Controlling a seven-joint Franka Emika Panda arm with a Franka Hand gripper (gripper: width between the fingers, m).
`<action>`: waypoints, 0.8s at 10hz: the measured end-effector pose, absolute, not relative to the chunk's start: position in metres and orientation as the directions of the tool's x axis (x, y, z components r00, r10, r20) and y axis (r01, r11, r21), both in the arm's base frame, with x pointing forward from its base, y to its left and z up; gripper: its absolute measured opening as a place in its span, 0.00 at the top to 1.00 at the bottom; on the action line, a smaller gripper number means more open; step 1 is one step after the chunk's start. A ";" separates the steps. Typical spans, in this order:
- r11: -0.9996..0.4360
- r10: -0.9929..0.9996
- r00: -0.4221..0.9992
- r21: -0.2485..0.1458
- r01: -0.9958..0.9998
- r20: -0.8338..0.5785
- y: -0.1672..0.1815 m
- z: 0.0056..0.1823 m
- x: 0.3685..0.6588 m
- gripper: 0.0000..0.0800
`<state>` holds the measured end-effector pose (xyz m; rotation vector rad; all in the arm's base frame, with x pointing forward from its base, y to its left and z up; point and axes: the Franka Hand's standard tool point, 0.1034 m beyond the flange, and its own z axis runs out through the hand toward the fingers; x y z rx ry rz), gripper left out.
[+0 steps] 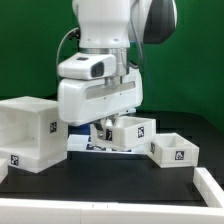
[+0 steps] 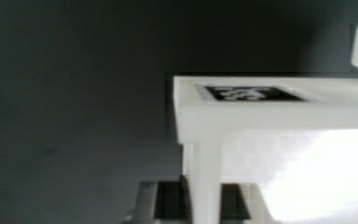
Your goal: Assemble drawer
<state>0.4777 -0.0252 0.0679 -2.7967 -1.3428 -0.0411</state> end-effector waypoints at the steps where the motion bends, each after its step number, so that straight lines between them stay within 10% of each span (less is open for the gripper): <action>1: -0.626 0.778 0.627 -0.027 0.779 0.038 -0.026 0.067 0.477 0.96; 8: -0.430 0.902 0.430 -0.001 0.903 0.041 -0.051 0.045 0.452 0.96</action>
Offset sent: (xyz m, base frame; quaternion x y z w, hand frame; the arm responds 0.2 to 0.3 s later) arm 0.0000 0.0000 0.0000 0.0000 0.0000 0.0000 1.0000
